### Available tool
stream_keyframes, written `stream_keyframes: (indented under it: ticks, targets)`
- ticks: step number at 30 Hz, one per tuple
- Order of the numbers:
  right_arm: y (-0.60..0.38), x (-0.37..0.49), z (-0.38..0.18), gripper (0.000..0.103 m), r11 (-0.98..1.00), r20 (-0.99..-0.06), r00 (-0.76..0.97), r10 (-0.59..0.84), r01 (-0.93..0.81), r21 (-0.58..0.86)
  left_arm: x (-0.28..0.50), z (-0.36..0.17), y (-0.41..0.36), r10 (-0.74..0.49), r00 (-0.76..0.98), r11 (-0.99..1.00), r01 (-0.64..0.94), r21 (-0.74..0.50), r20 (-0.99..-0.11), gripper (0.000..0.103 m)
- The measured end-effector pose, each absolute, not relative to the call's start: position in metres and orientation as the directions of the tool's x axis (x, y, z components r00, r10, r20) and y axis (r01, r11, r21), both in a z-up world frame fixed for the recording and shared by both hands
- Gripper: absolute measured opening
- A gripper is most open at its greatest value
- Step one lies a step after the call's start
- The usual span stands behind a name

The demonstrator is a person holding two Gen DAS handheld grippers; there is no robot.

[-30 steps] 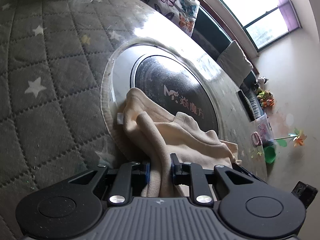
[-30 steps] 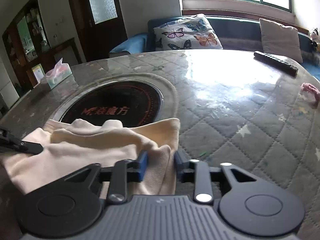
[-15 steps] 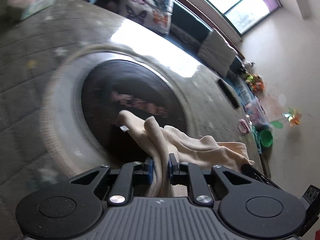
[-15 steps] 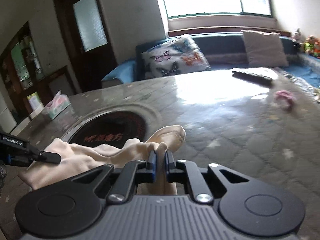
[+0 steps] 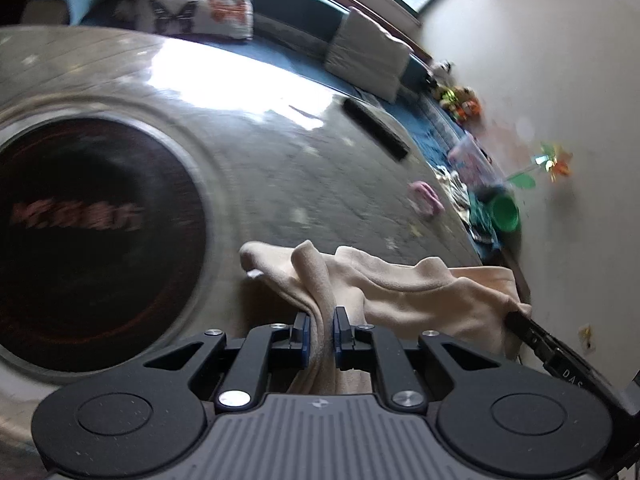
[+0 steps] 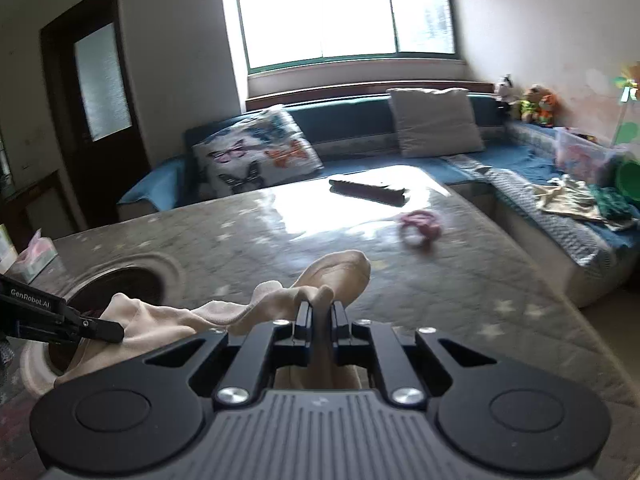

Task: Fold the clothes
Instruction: 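Lift and carry the folded shirt with both grippers away from the cooktop, then lower the folded shirt onto the table and open both grippers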

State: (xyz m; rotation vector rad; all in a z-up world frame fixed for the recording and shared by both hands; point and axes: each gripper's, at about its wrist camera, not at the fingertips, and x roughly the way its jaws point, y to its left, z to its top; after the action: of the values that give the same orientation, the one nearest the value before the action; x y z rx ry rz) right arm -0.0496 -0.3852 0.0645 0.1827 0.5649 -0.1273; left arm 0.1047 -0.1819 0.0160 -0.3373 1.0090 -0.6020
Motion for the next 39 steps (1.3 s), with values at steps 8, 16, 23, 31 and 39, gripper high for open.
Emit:
stream_keyframes:
  ticks: [8, 16, 23, 31, 39]
  targets:
    - [-0.437, -0.057, 0.065, 0.008, 0.959, -0.534, 0.830, -0.161, 0.260, 0.115, 0.108, 0.026, -0.250, -0.587, 0.389, 0.803, 0.389, -0.451, -0.710, 0.010]
    - [-0.474, -0.054, 0.056, 0.008, 0.941, -0.553, 0.805, -0.213, 0.321, 0.106, 0.112, 0.021, -0.300, -0.569, 0.379, 0.806, 0.435, -0.401, -0.730, 0.010]
    - [-0.490, -0.057, 0.048, 0.008, 0.930, -0.555, 0.796, -0.244, 0.354, 0.099, 0.113, 0.020, -0.320, -0.557, 0.381, 0.807, 0.459, -0.372, -0.738, 0.010]
    - [-0.500, -0.057, 0.035, 0.008, 0.913, -0.582, 0.765, -0.277, 0.398, 0.088, 0.112, 0.013, -0.330, -0.525, 0.389, 0.815, 0.484, -0.318, -0.757, 0.010]
    - [-0.502, -0.056, 0.025, 0.011, 0.905, -0.614, 0.735, -0.287, 0.418, 0.076, 0.113, 0.003, -0.332, -0.490, 0.389, 0.828, 0.486, -0.278, -0.780, 0.013]
